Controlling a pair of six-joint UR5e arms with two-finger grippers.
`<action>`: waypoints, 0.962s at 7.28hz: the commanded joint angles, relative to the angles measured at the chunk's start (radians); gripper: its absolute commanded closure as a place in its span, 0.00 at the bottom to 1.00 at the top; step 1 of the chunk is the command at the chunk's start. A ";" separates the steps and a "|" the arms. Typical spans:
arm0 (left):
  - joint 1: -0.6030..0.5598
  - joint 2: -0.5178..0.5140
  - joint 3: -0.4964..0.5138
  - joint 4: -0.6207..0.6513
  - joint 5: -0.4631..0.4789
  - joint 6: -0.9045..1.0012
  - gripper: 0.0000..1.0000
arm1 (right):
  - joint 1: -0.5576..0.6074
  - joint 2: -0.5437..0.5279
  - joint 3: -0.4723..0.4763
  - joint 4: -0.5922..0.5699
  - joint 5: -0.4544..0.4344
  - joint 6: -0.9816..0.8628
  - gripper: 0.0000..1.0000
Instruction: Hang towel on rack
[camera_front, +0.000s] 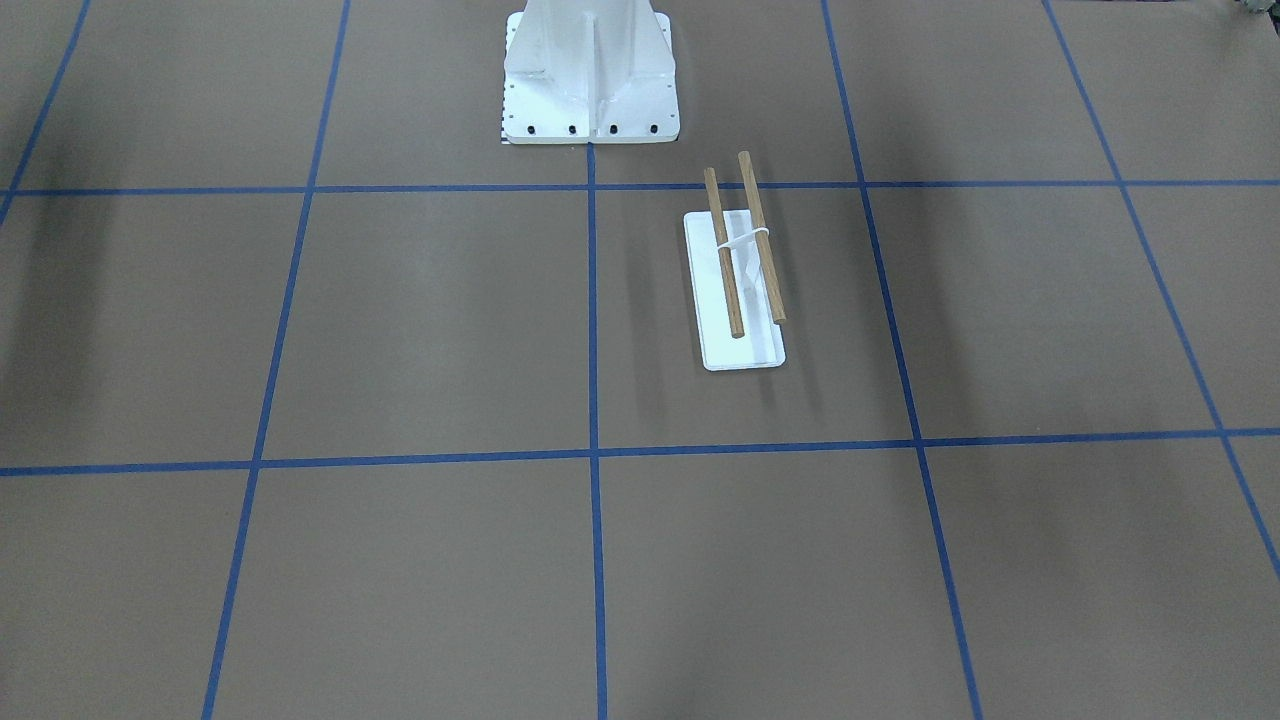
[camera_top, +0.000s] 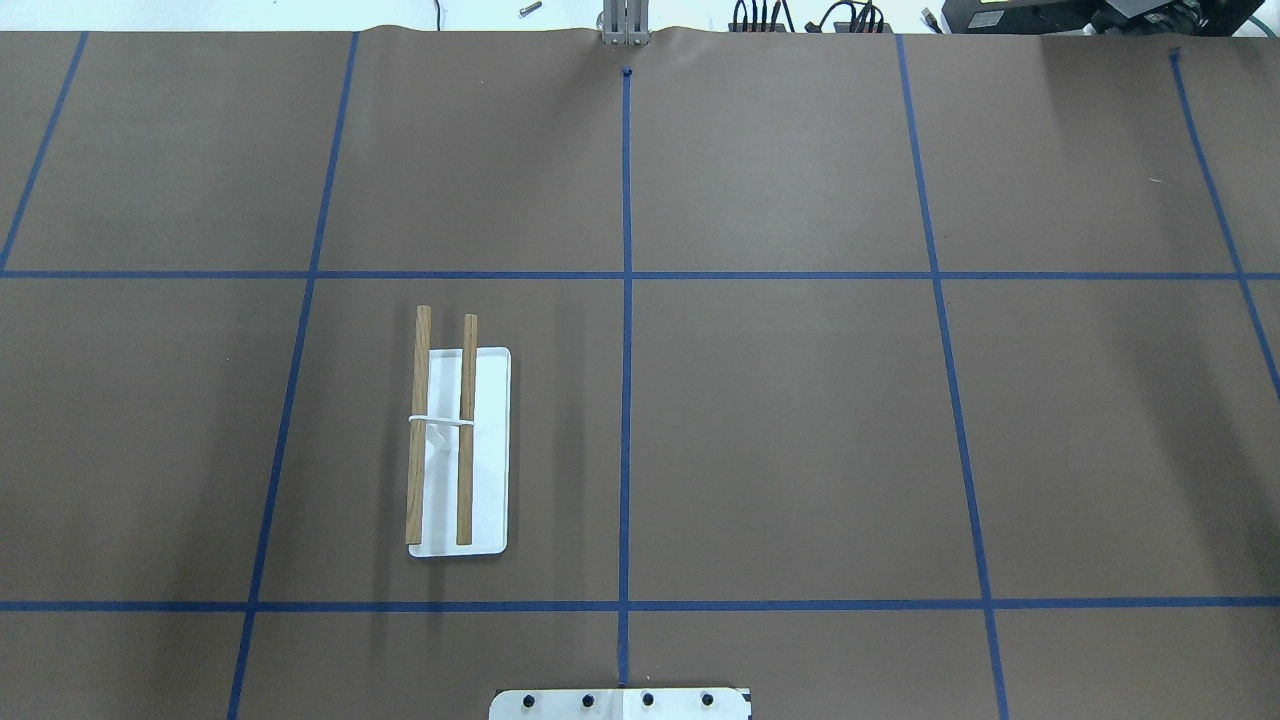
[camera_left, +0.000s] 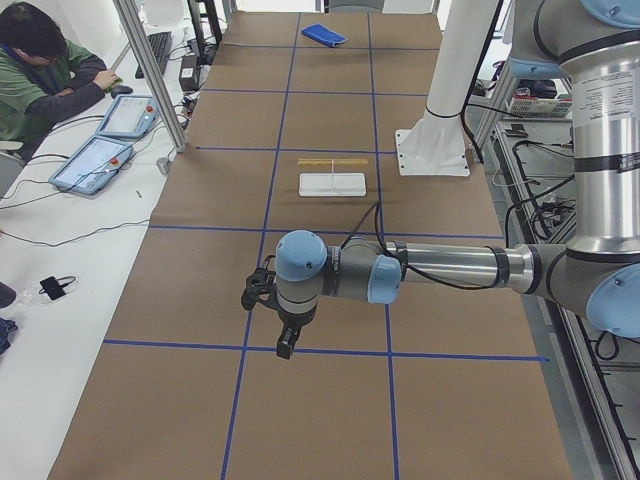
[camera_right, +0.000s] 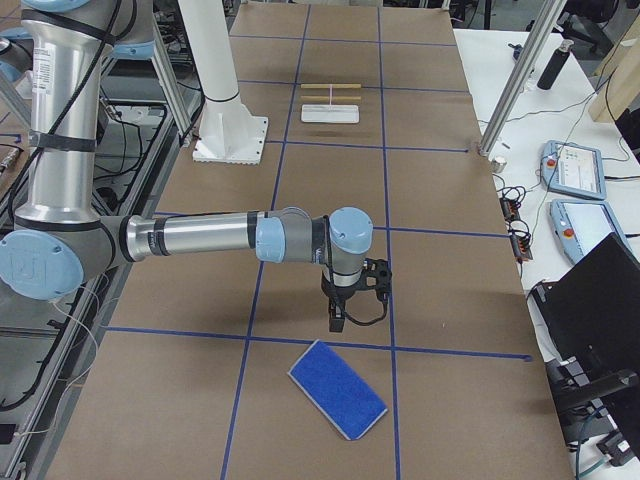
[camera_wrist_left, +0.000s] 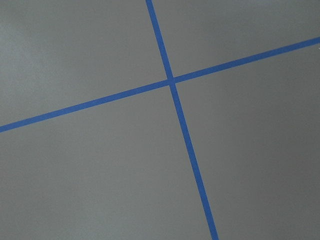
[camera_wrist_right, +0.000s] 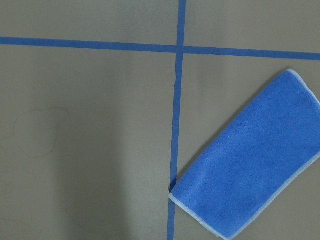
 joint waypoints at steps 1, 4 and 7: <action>0.000 0.001 0.000 -0.008 0.002 0.002 0.02 | 0.000 0.000 0.000 0.000 0.008 0.000 0.00; -0.002 0.004 0.001 -0.078 0.002 0.000 0.02 | 0.000 0.003 0.012 0.003 0.011 -0.006 0.00; 0.000 -0.049 0.011 -0.141 0.003 -0.012 0.02 | -0.001 0.012 0.034 0.157 0.015 0.009 0.00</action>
